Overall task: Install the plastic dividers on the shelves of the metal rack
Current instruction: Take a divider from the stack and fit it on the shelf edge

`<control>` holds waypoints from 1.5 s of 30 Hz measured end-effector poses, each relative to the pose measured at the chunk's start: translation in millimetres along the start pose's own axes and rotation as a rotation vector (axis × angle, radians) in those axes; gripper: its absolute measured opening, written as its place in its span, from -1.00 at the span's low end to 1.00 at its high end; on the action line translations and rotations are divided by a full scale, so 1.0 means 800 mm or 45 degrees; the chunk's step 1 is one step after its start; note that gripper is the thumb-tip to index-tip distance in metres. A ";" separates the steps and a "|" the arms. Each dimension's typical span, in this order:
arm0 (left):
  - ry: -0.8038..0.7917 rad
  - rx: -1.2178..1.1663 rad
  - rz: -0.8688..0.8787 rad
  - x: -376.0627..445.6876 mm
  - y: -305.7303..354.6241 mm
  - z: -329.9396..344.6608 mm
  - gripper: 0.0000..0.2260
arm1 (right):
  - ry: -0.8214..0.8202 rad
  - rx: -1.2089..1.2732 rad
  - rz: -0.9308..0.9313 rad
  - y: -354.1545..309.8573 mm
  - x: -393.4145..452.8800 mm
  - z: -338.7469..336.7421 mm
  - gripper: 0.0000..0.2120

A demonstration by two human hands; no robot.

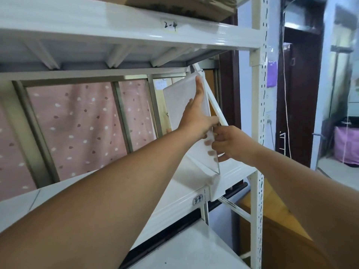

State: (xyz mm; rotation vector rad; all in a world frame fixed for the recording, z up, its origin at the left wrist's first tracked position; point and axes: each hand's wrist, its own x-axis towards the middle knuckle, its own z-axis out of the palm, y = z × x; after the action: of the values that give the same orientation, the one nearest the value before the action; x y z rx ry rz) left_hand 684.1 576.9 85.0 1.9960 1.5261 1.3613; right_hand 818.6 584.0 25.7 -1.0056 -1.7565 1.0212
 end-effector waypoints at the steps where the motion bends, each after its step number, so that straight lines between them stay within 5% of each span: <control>1: 0.006 0.007 0.000 0.001 0.000 -0.001 0.16 | -0.005 0.004 -0.008 -0.001 0.001 0.001 -0.68; 45: 0.019 -0.063 0.002 -0.006 -0.009 0.009 0.11 | 0.009 -0.128 -0.044 0.005 0.005 0.006 -0.68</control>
State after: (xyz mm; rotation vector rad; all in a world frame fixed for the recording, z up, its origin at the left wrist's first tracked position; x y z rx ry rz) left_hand 685.6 577.8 74.3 1.9626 1.4829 1.4040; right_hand 813.6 587.6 21.3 -1.0357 -1.8287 0.9145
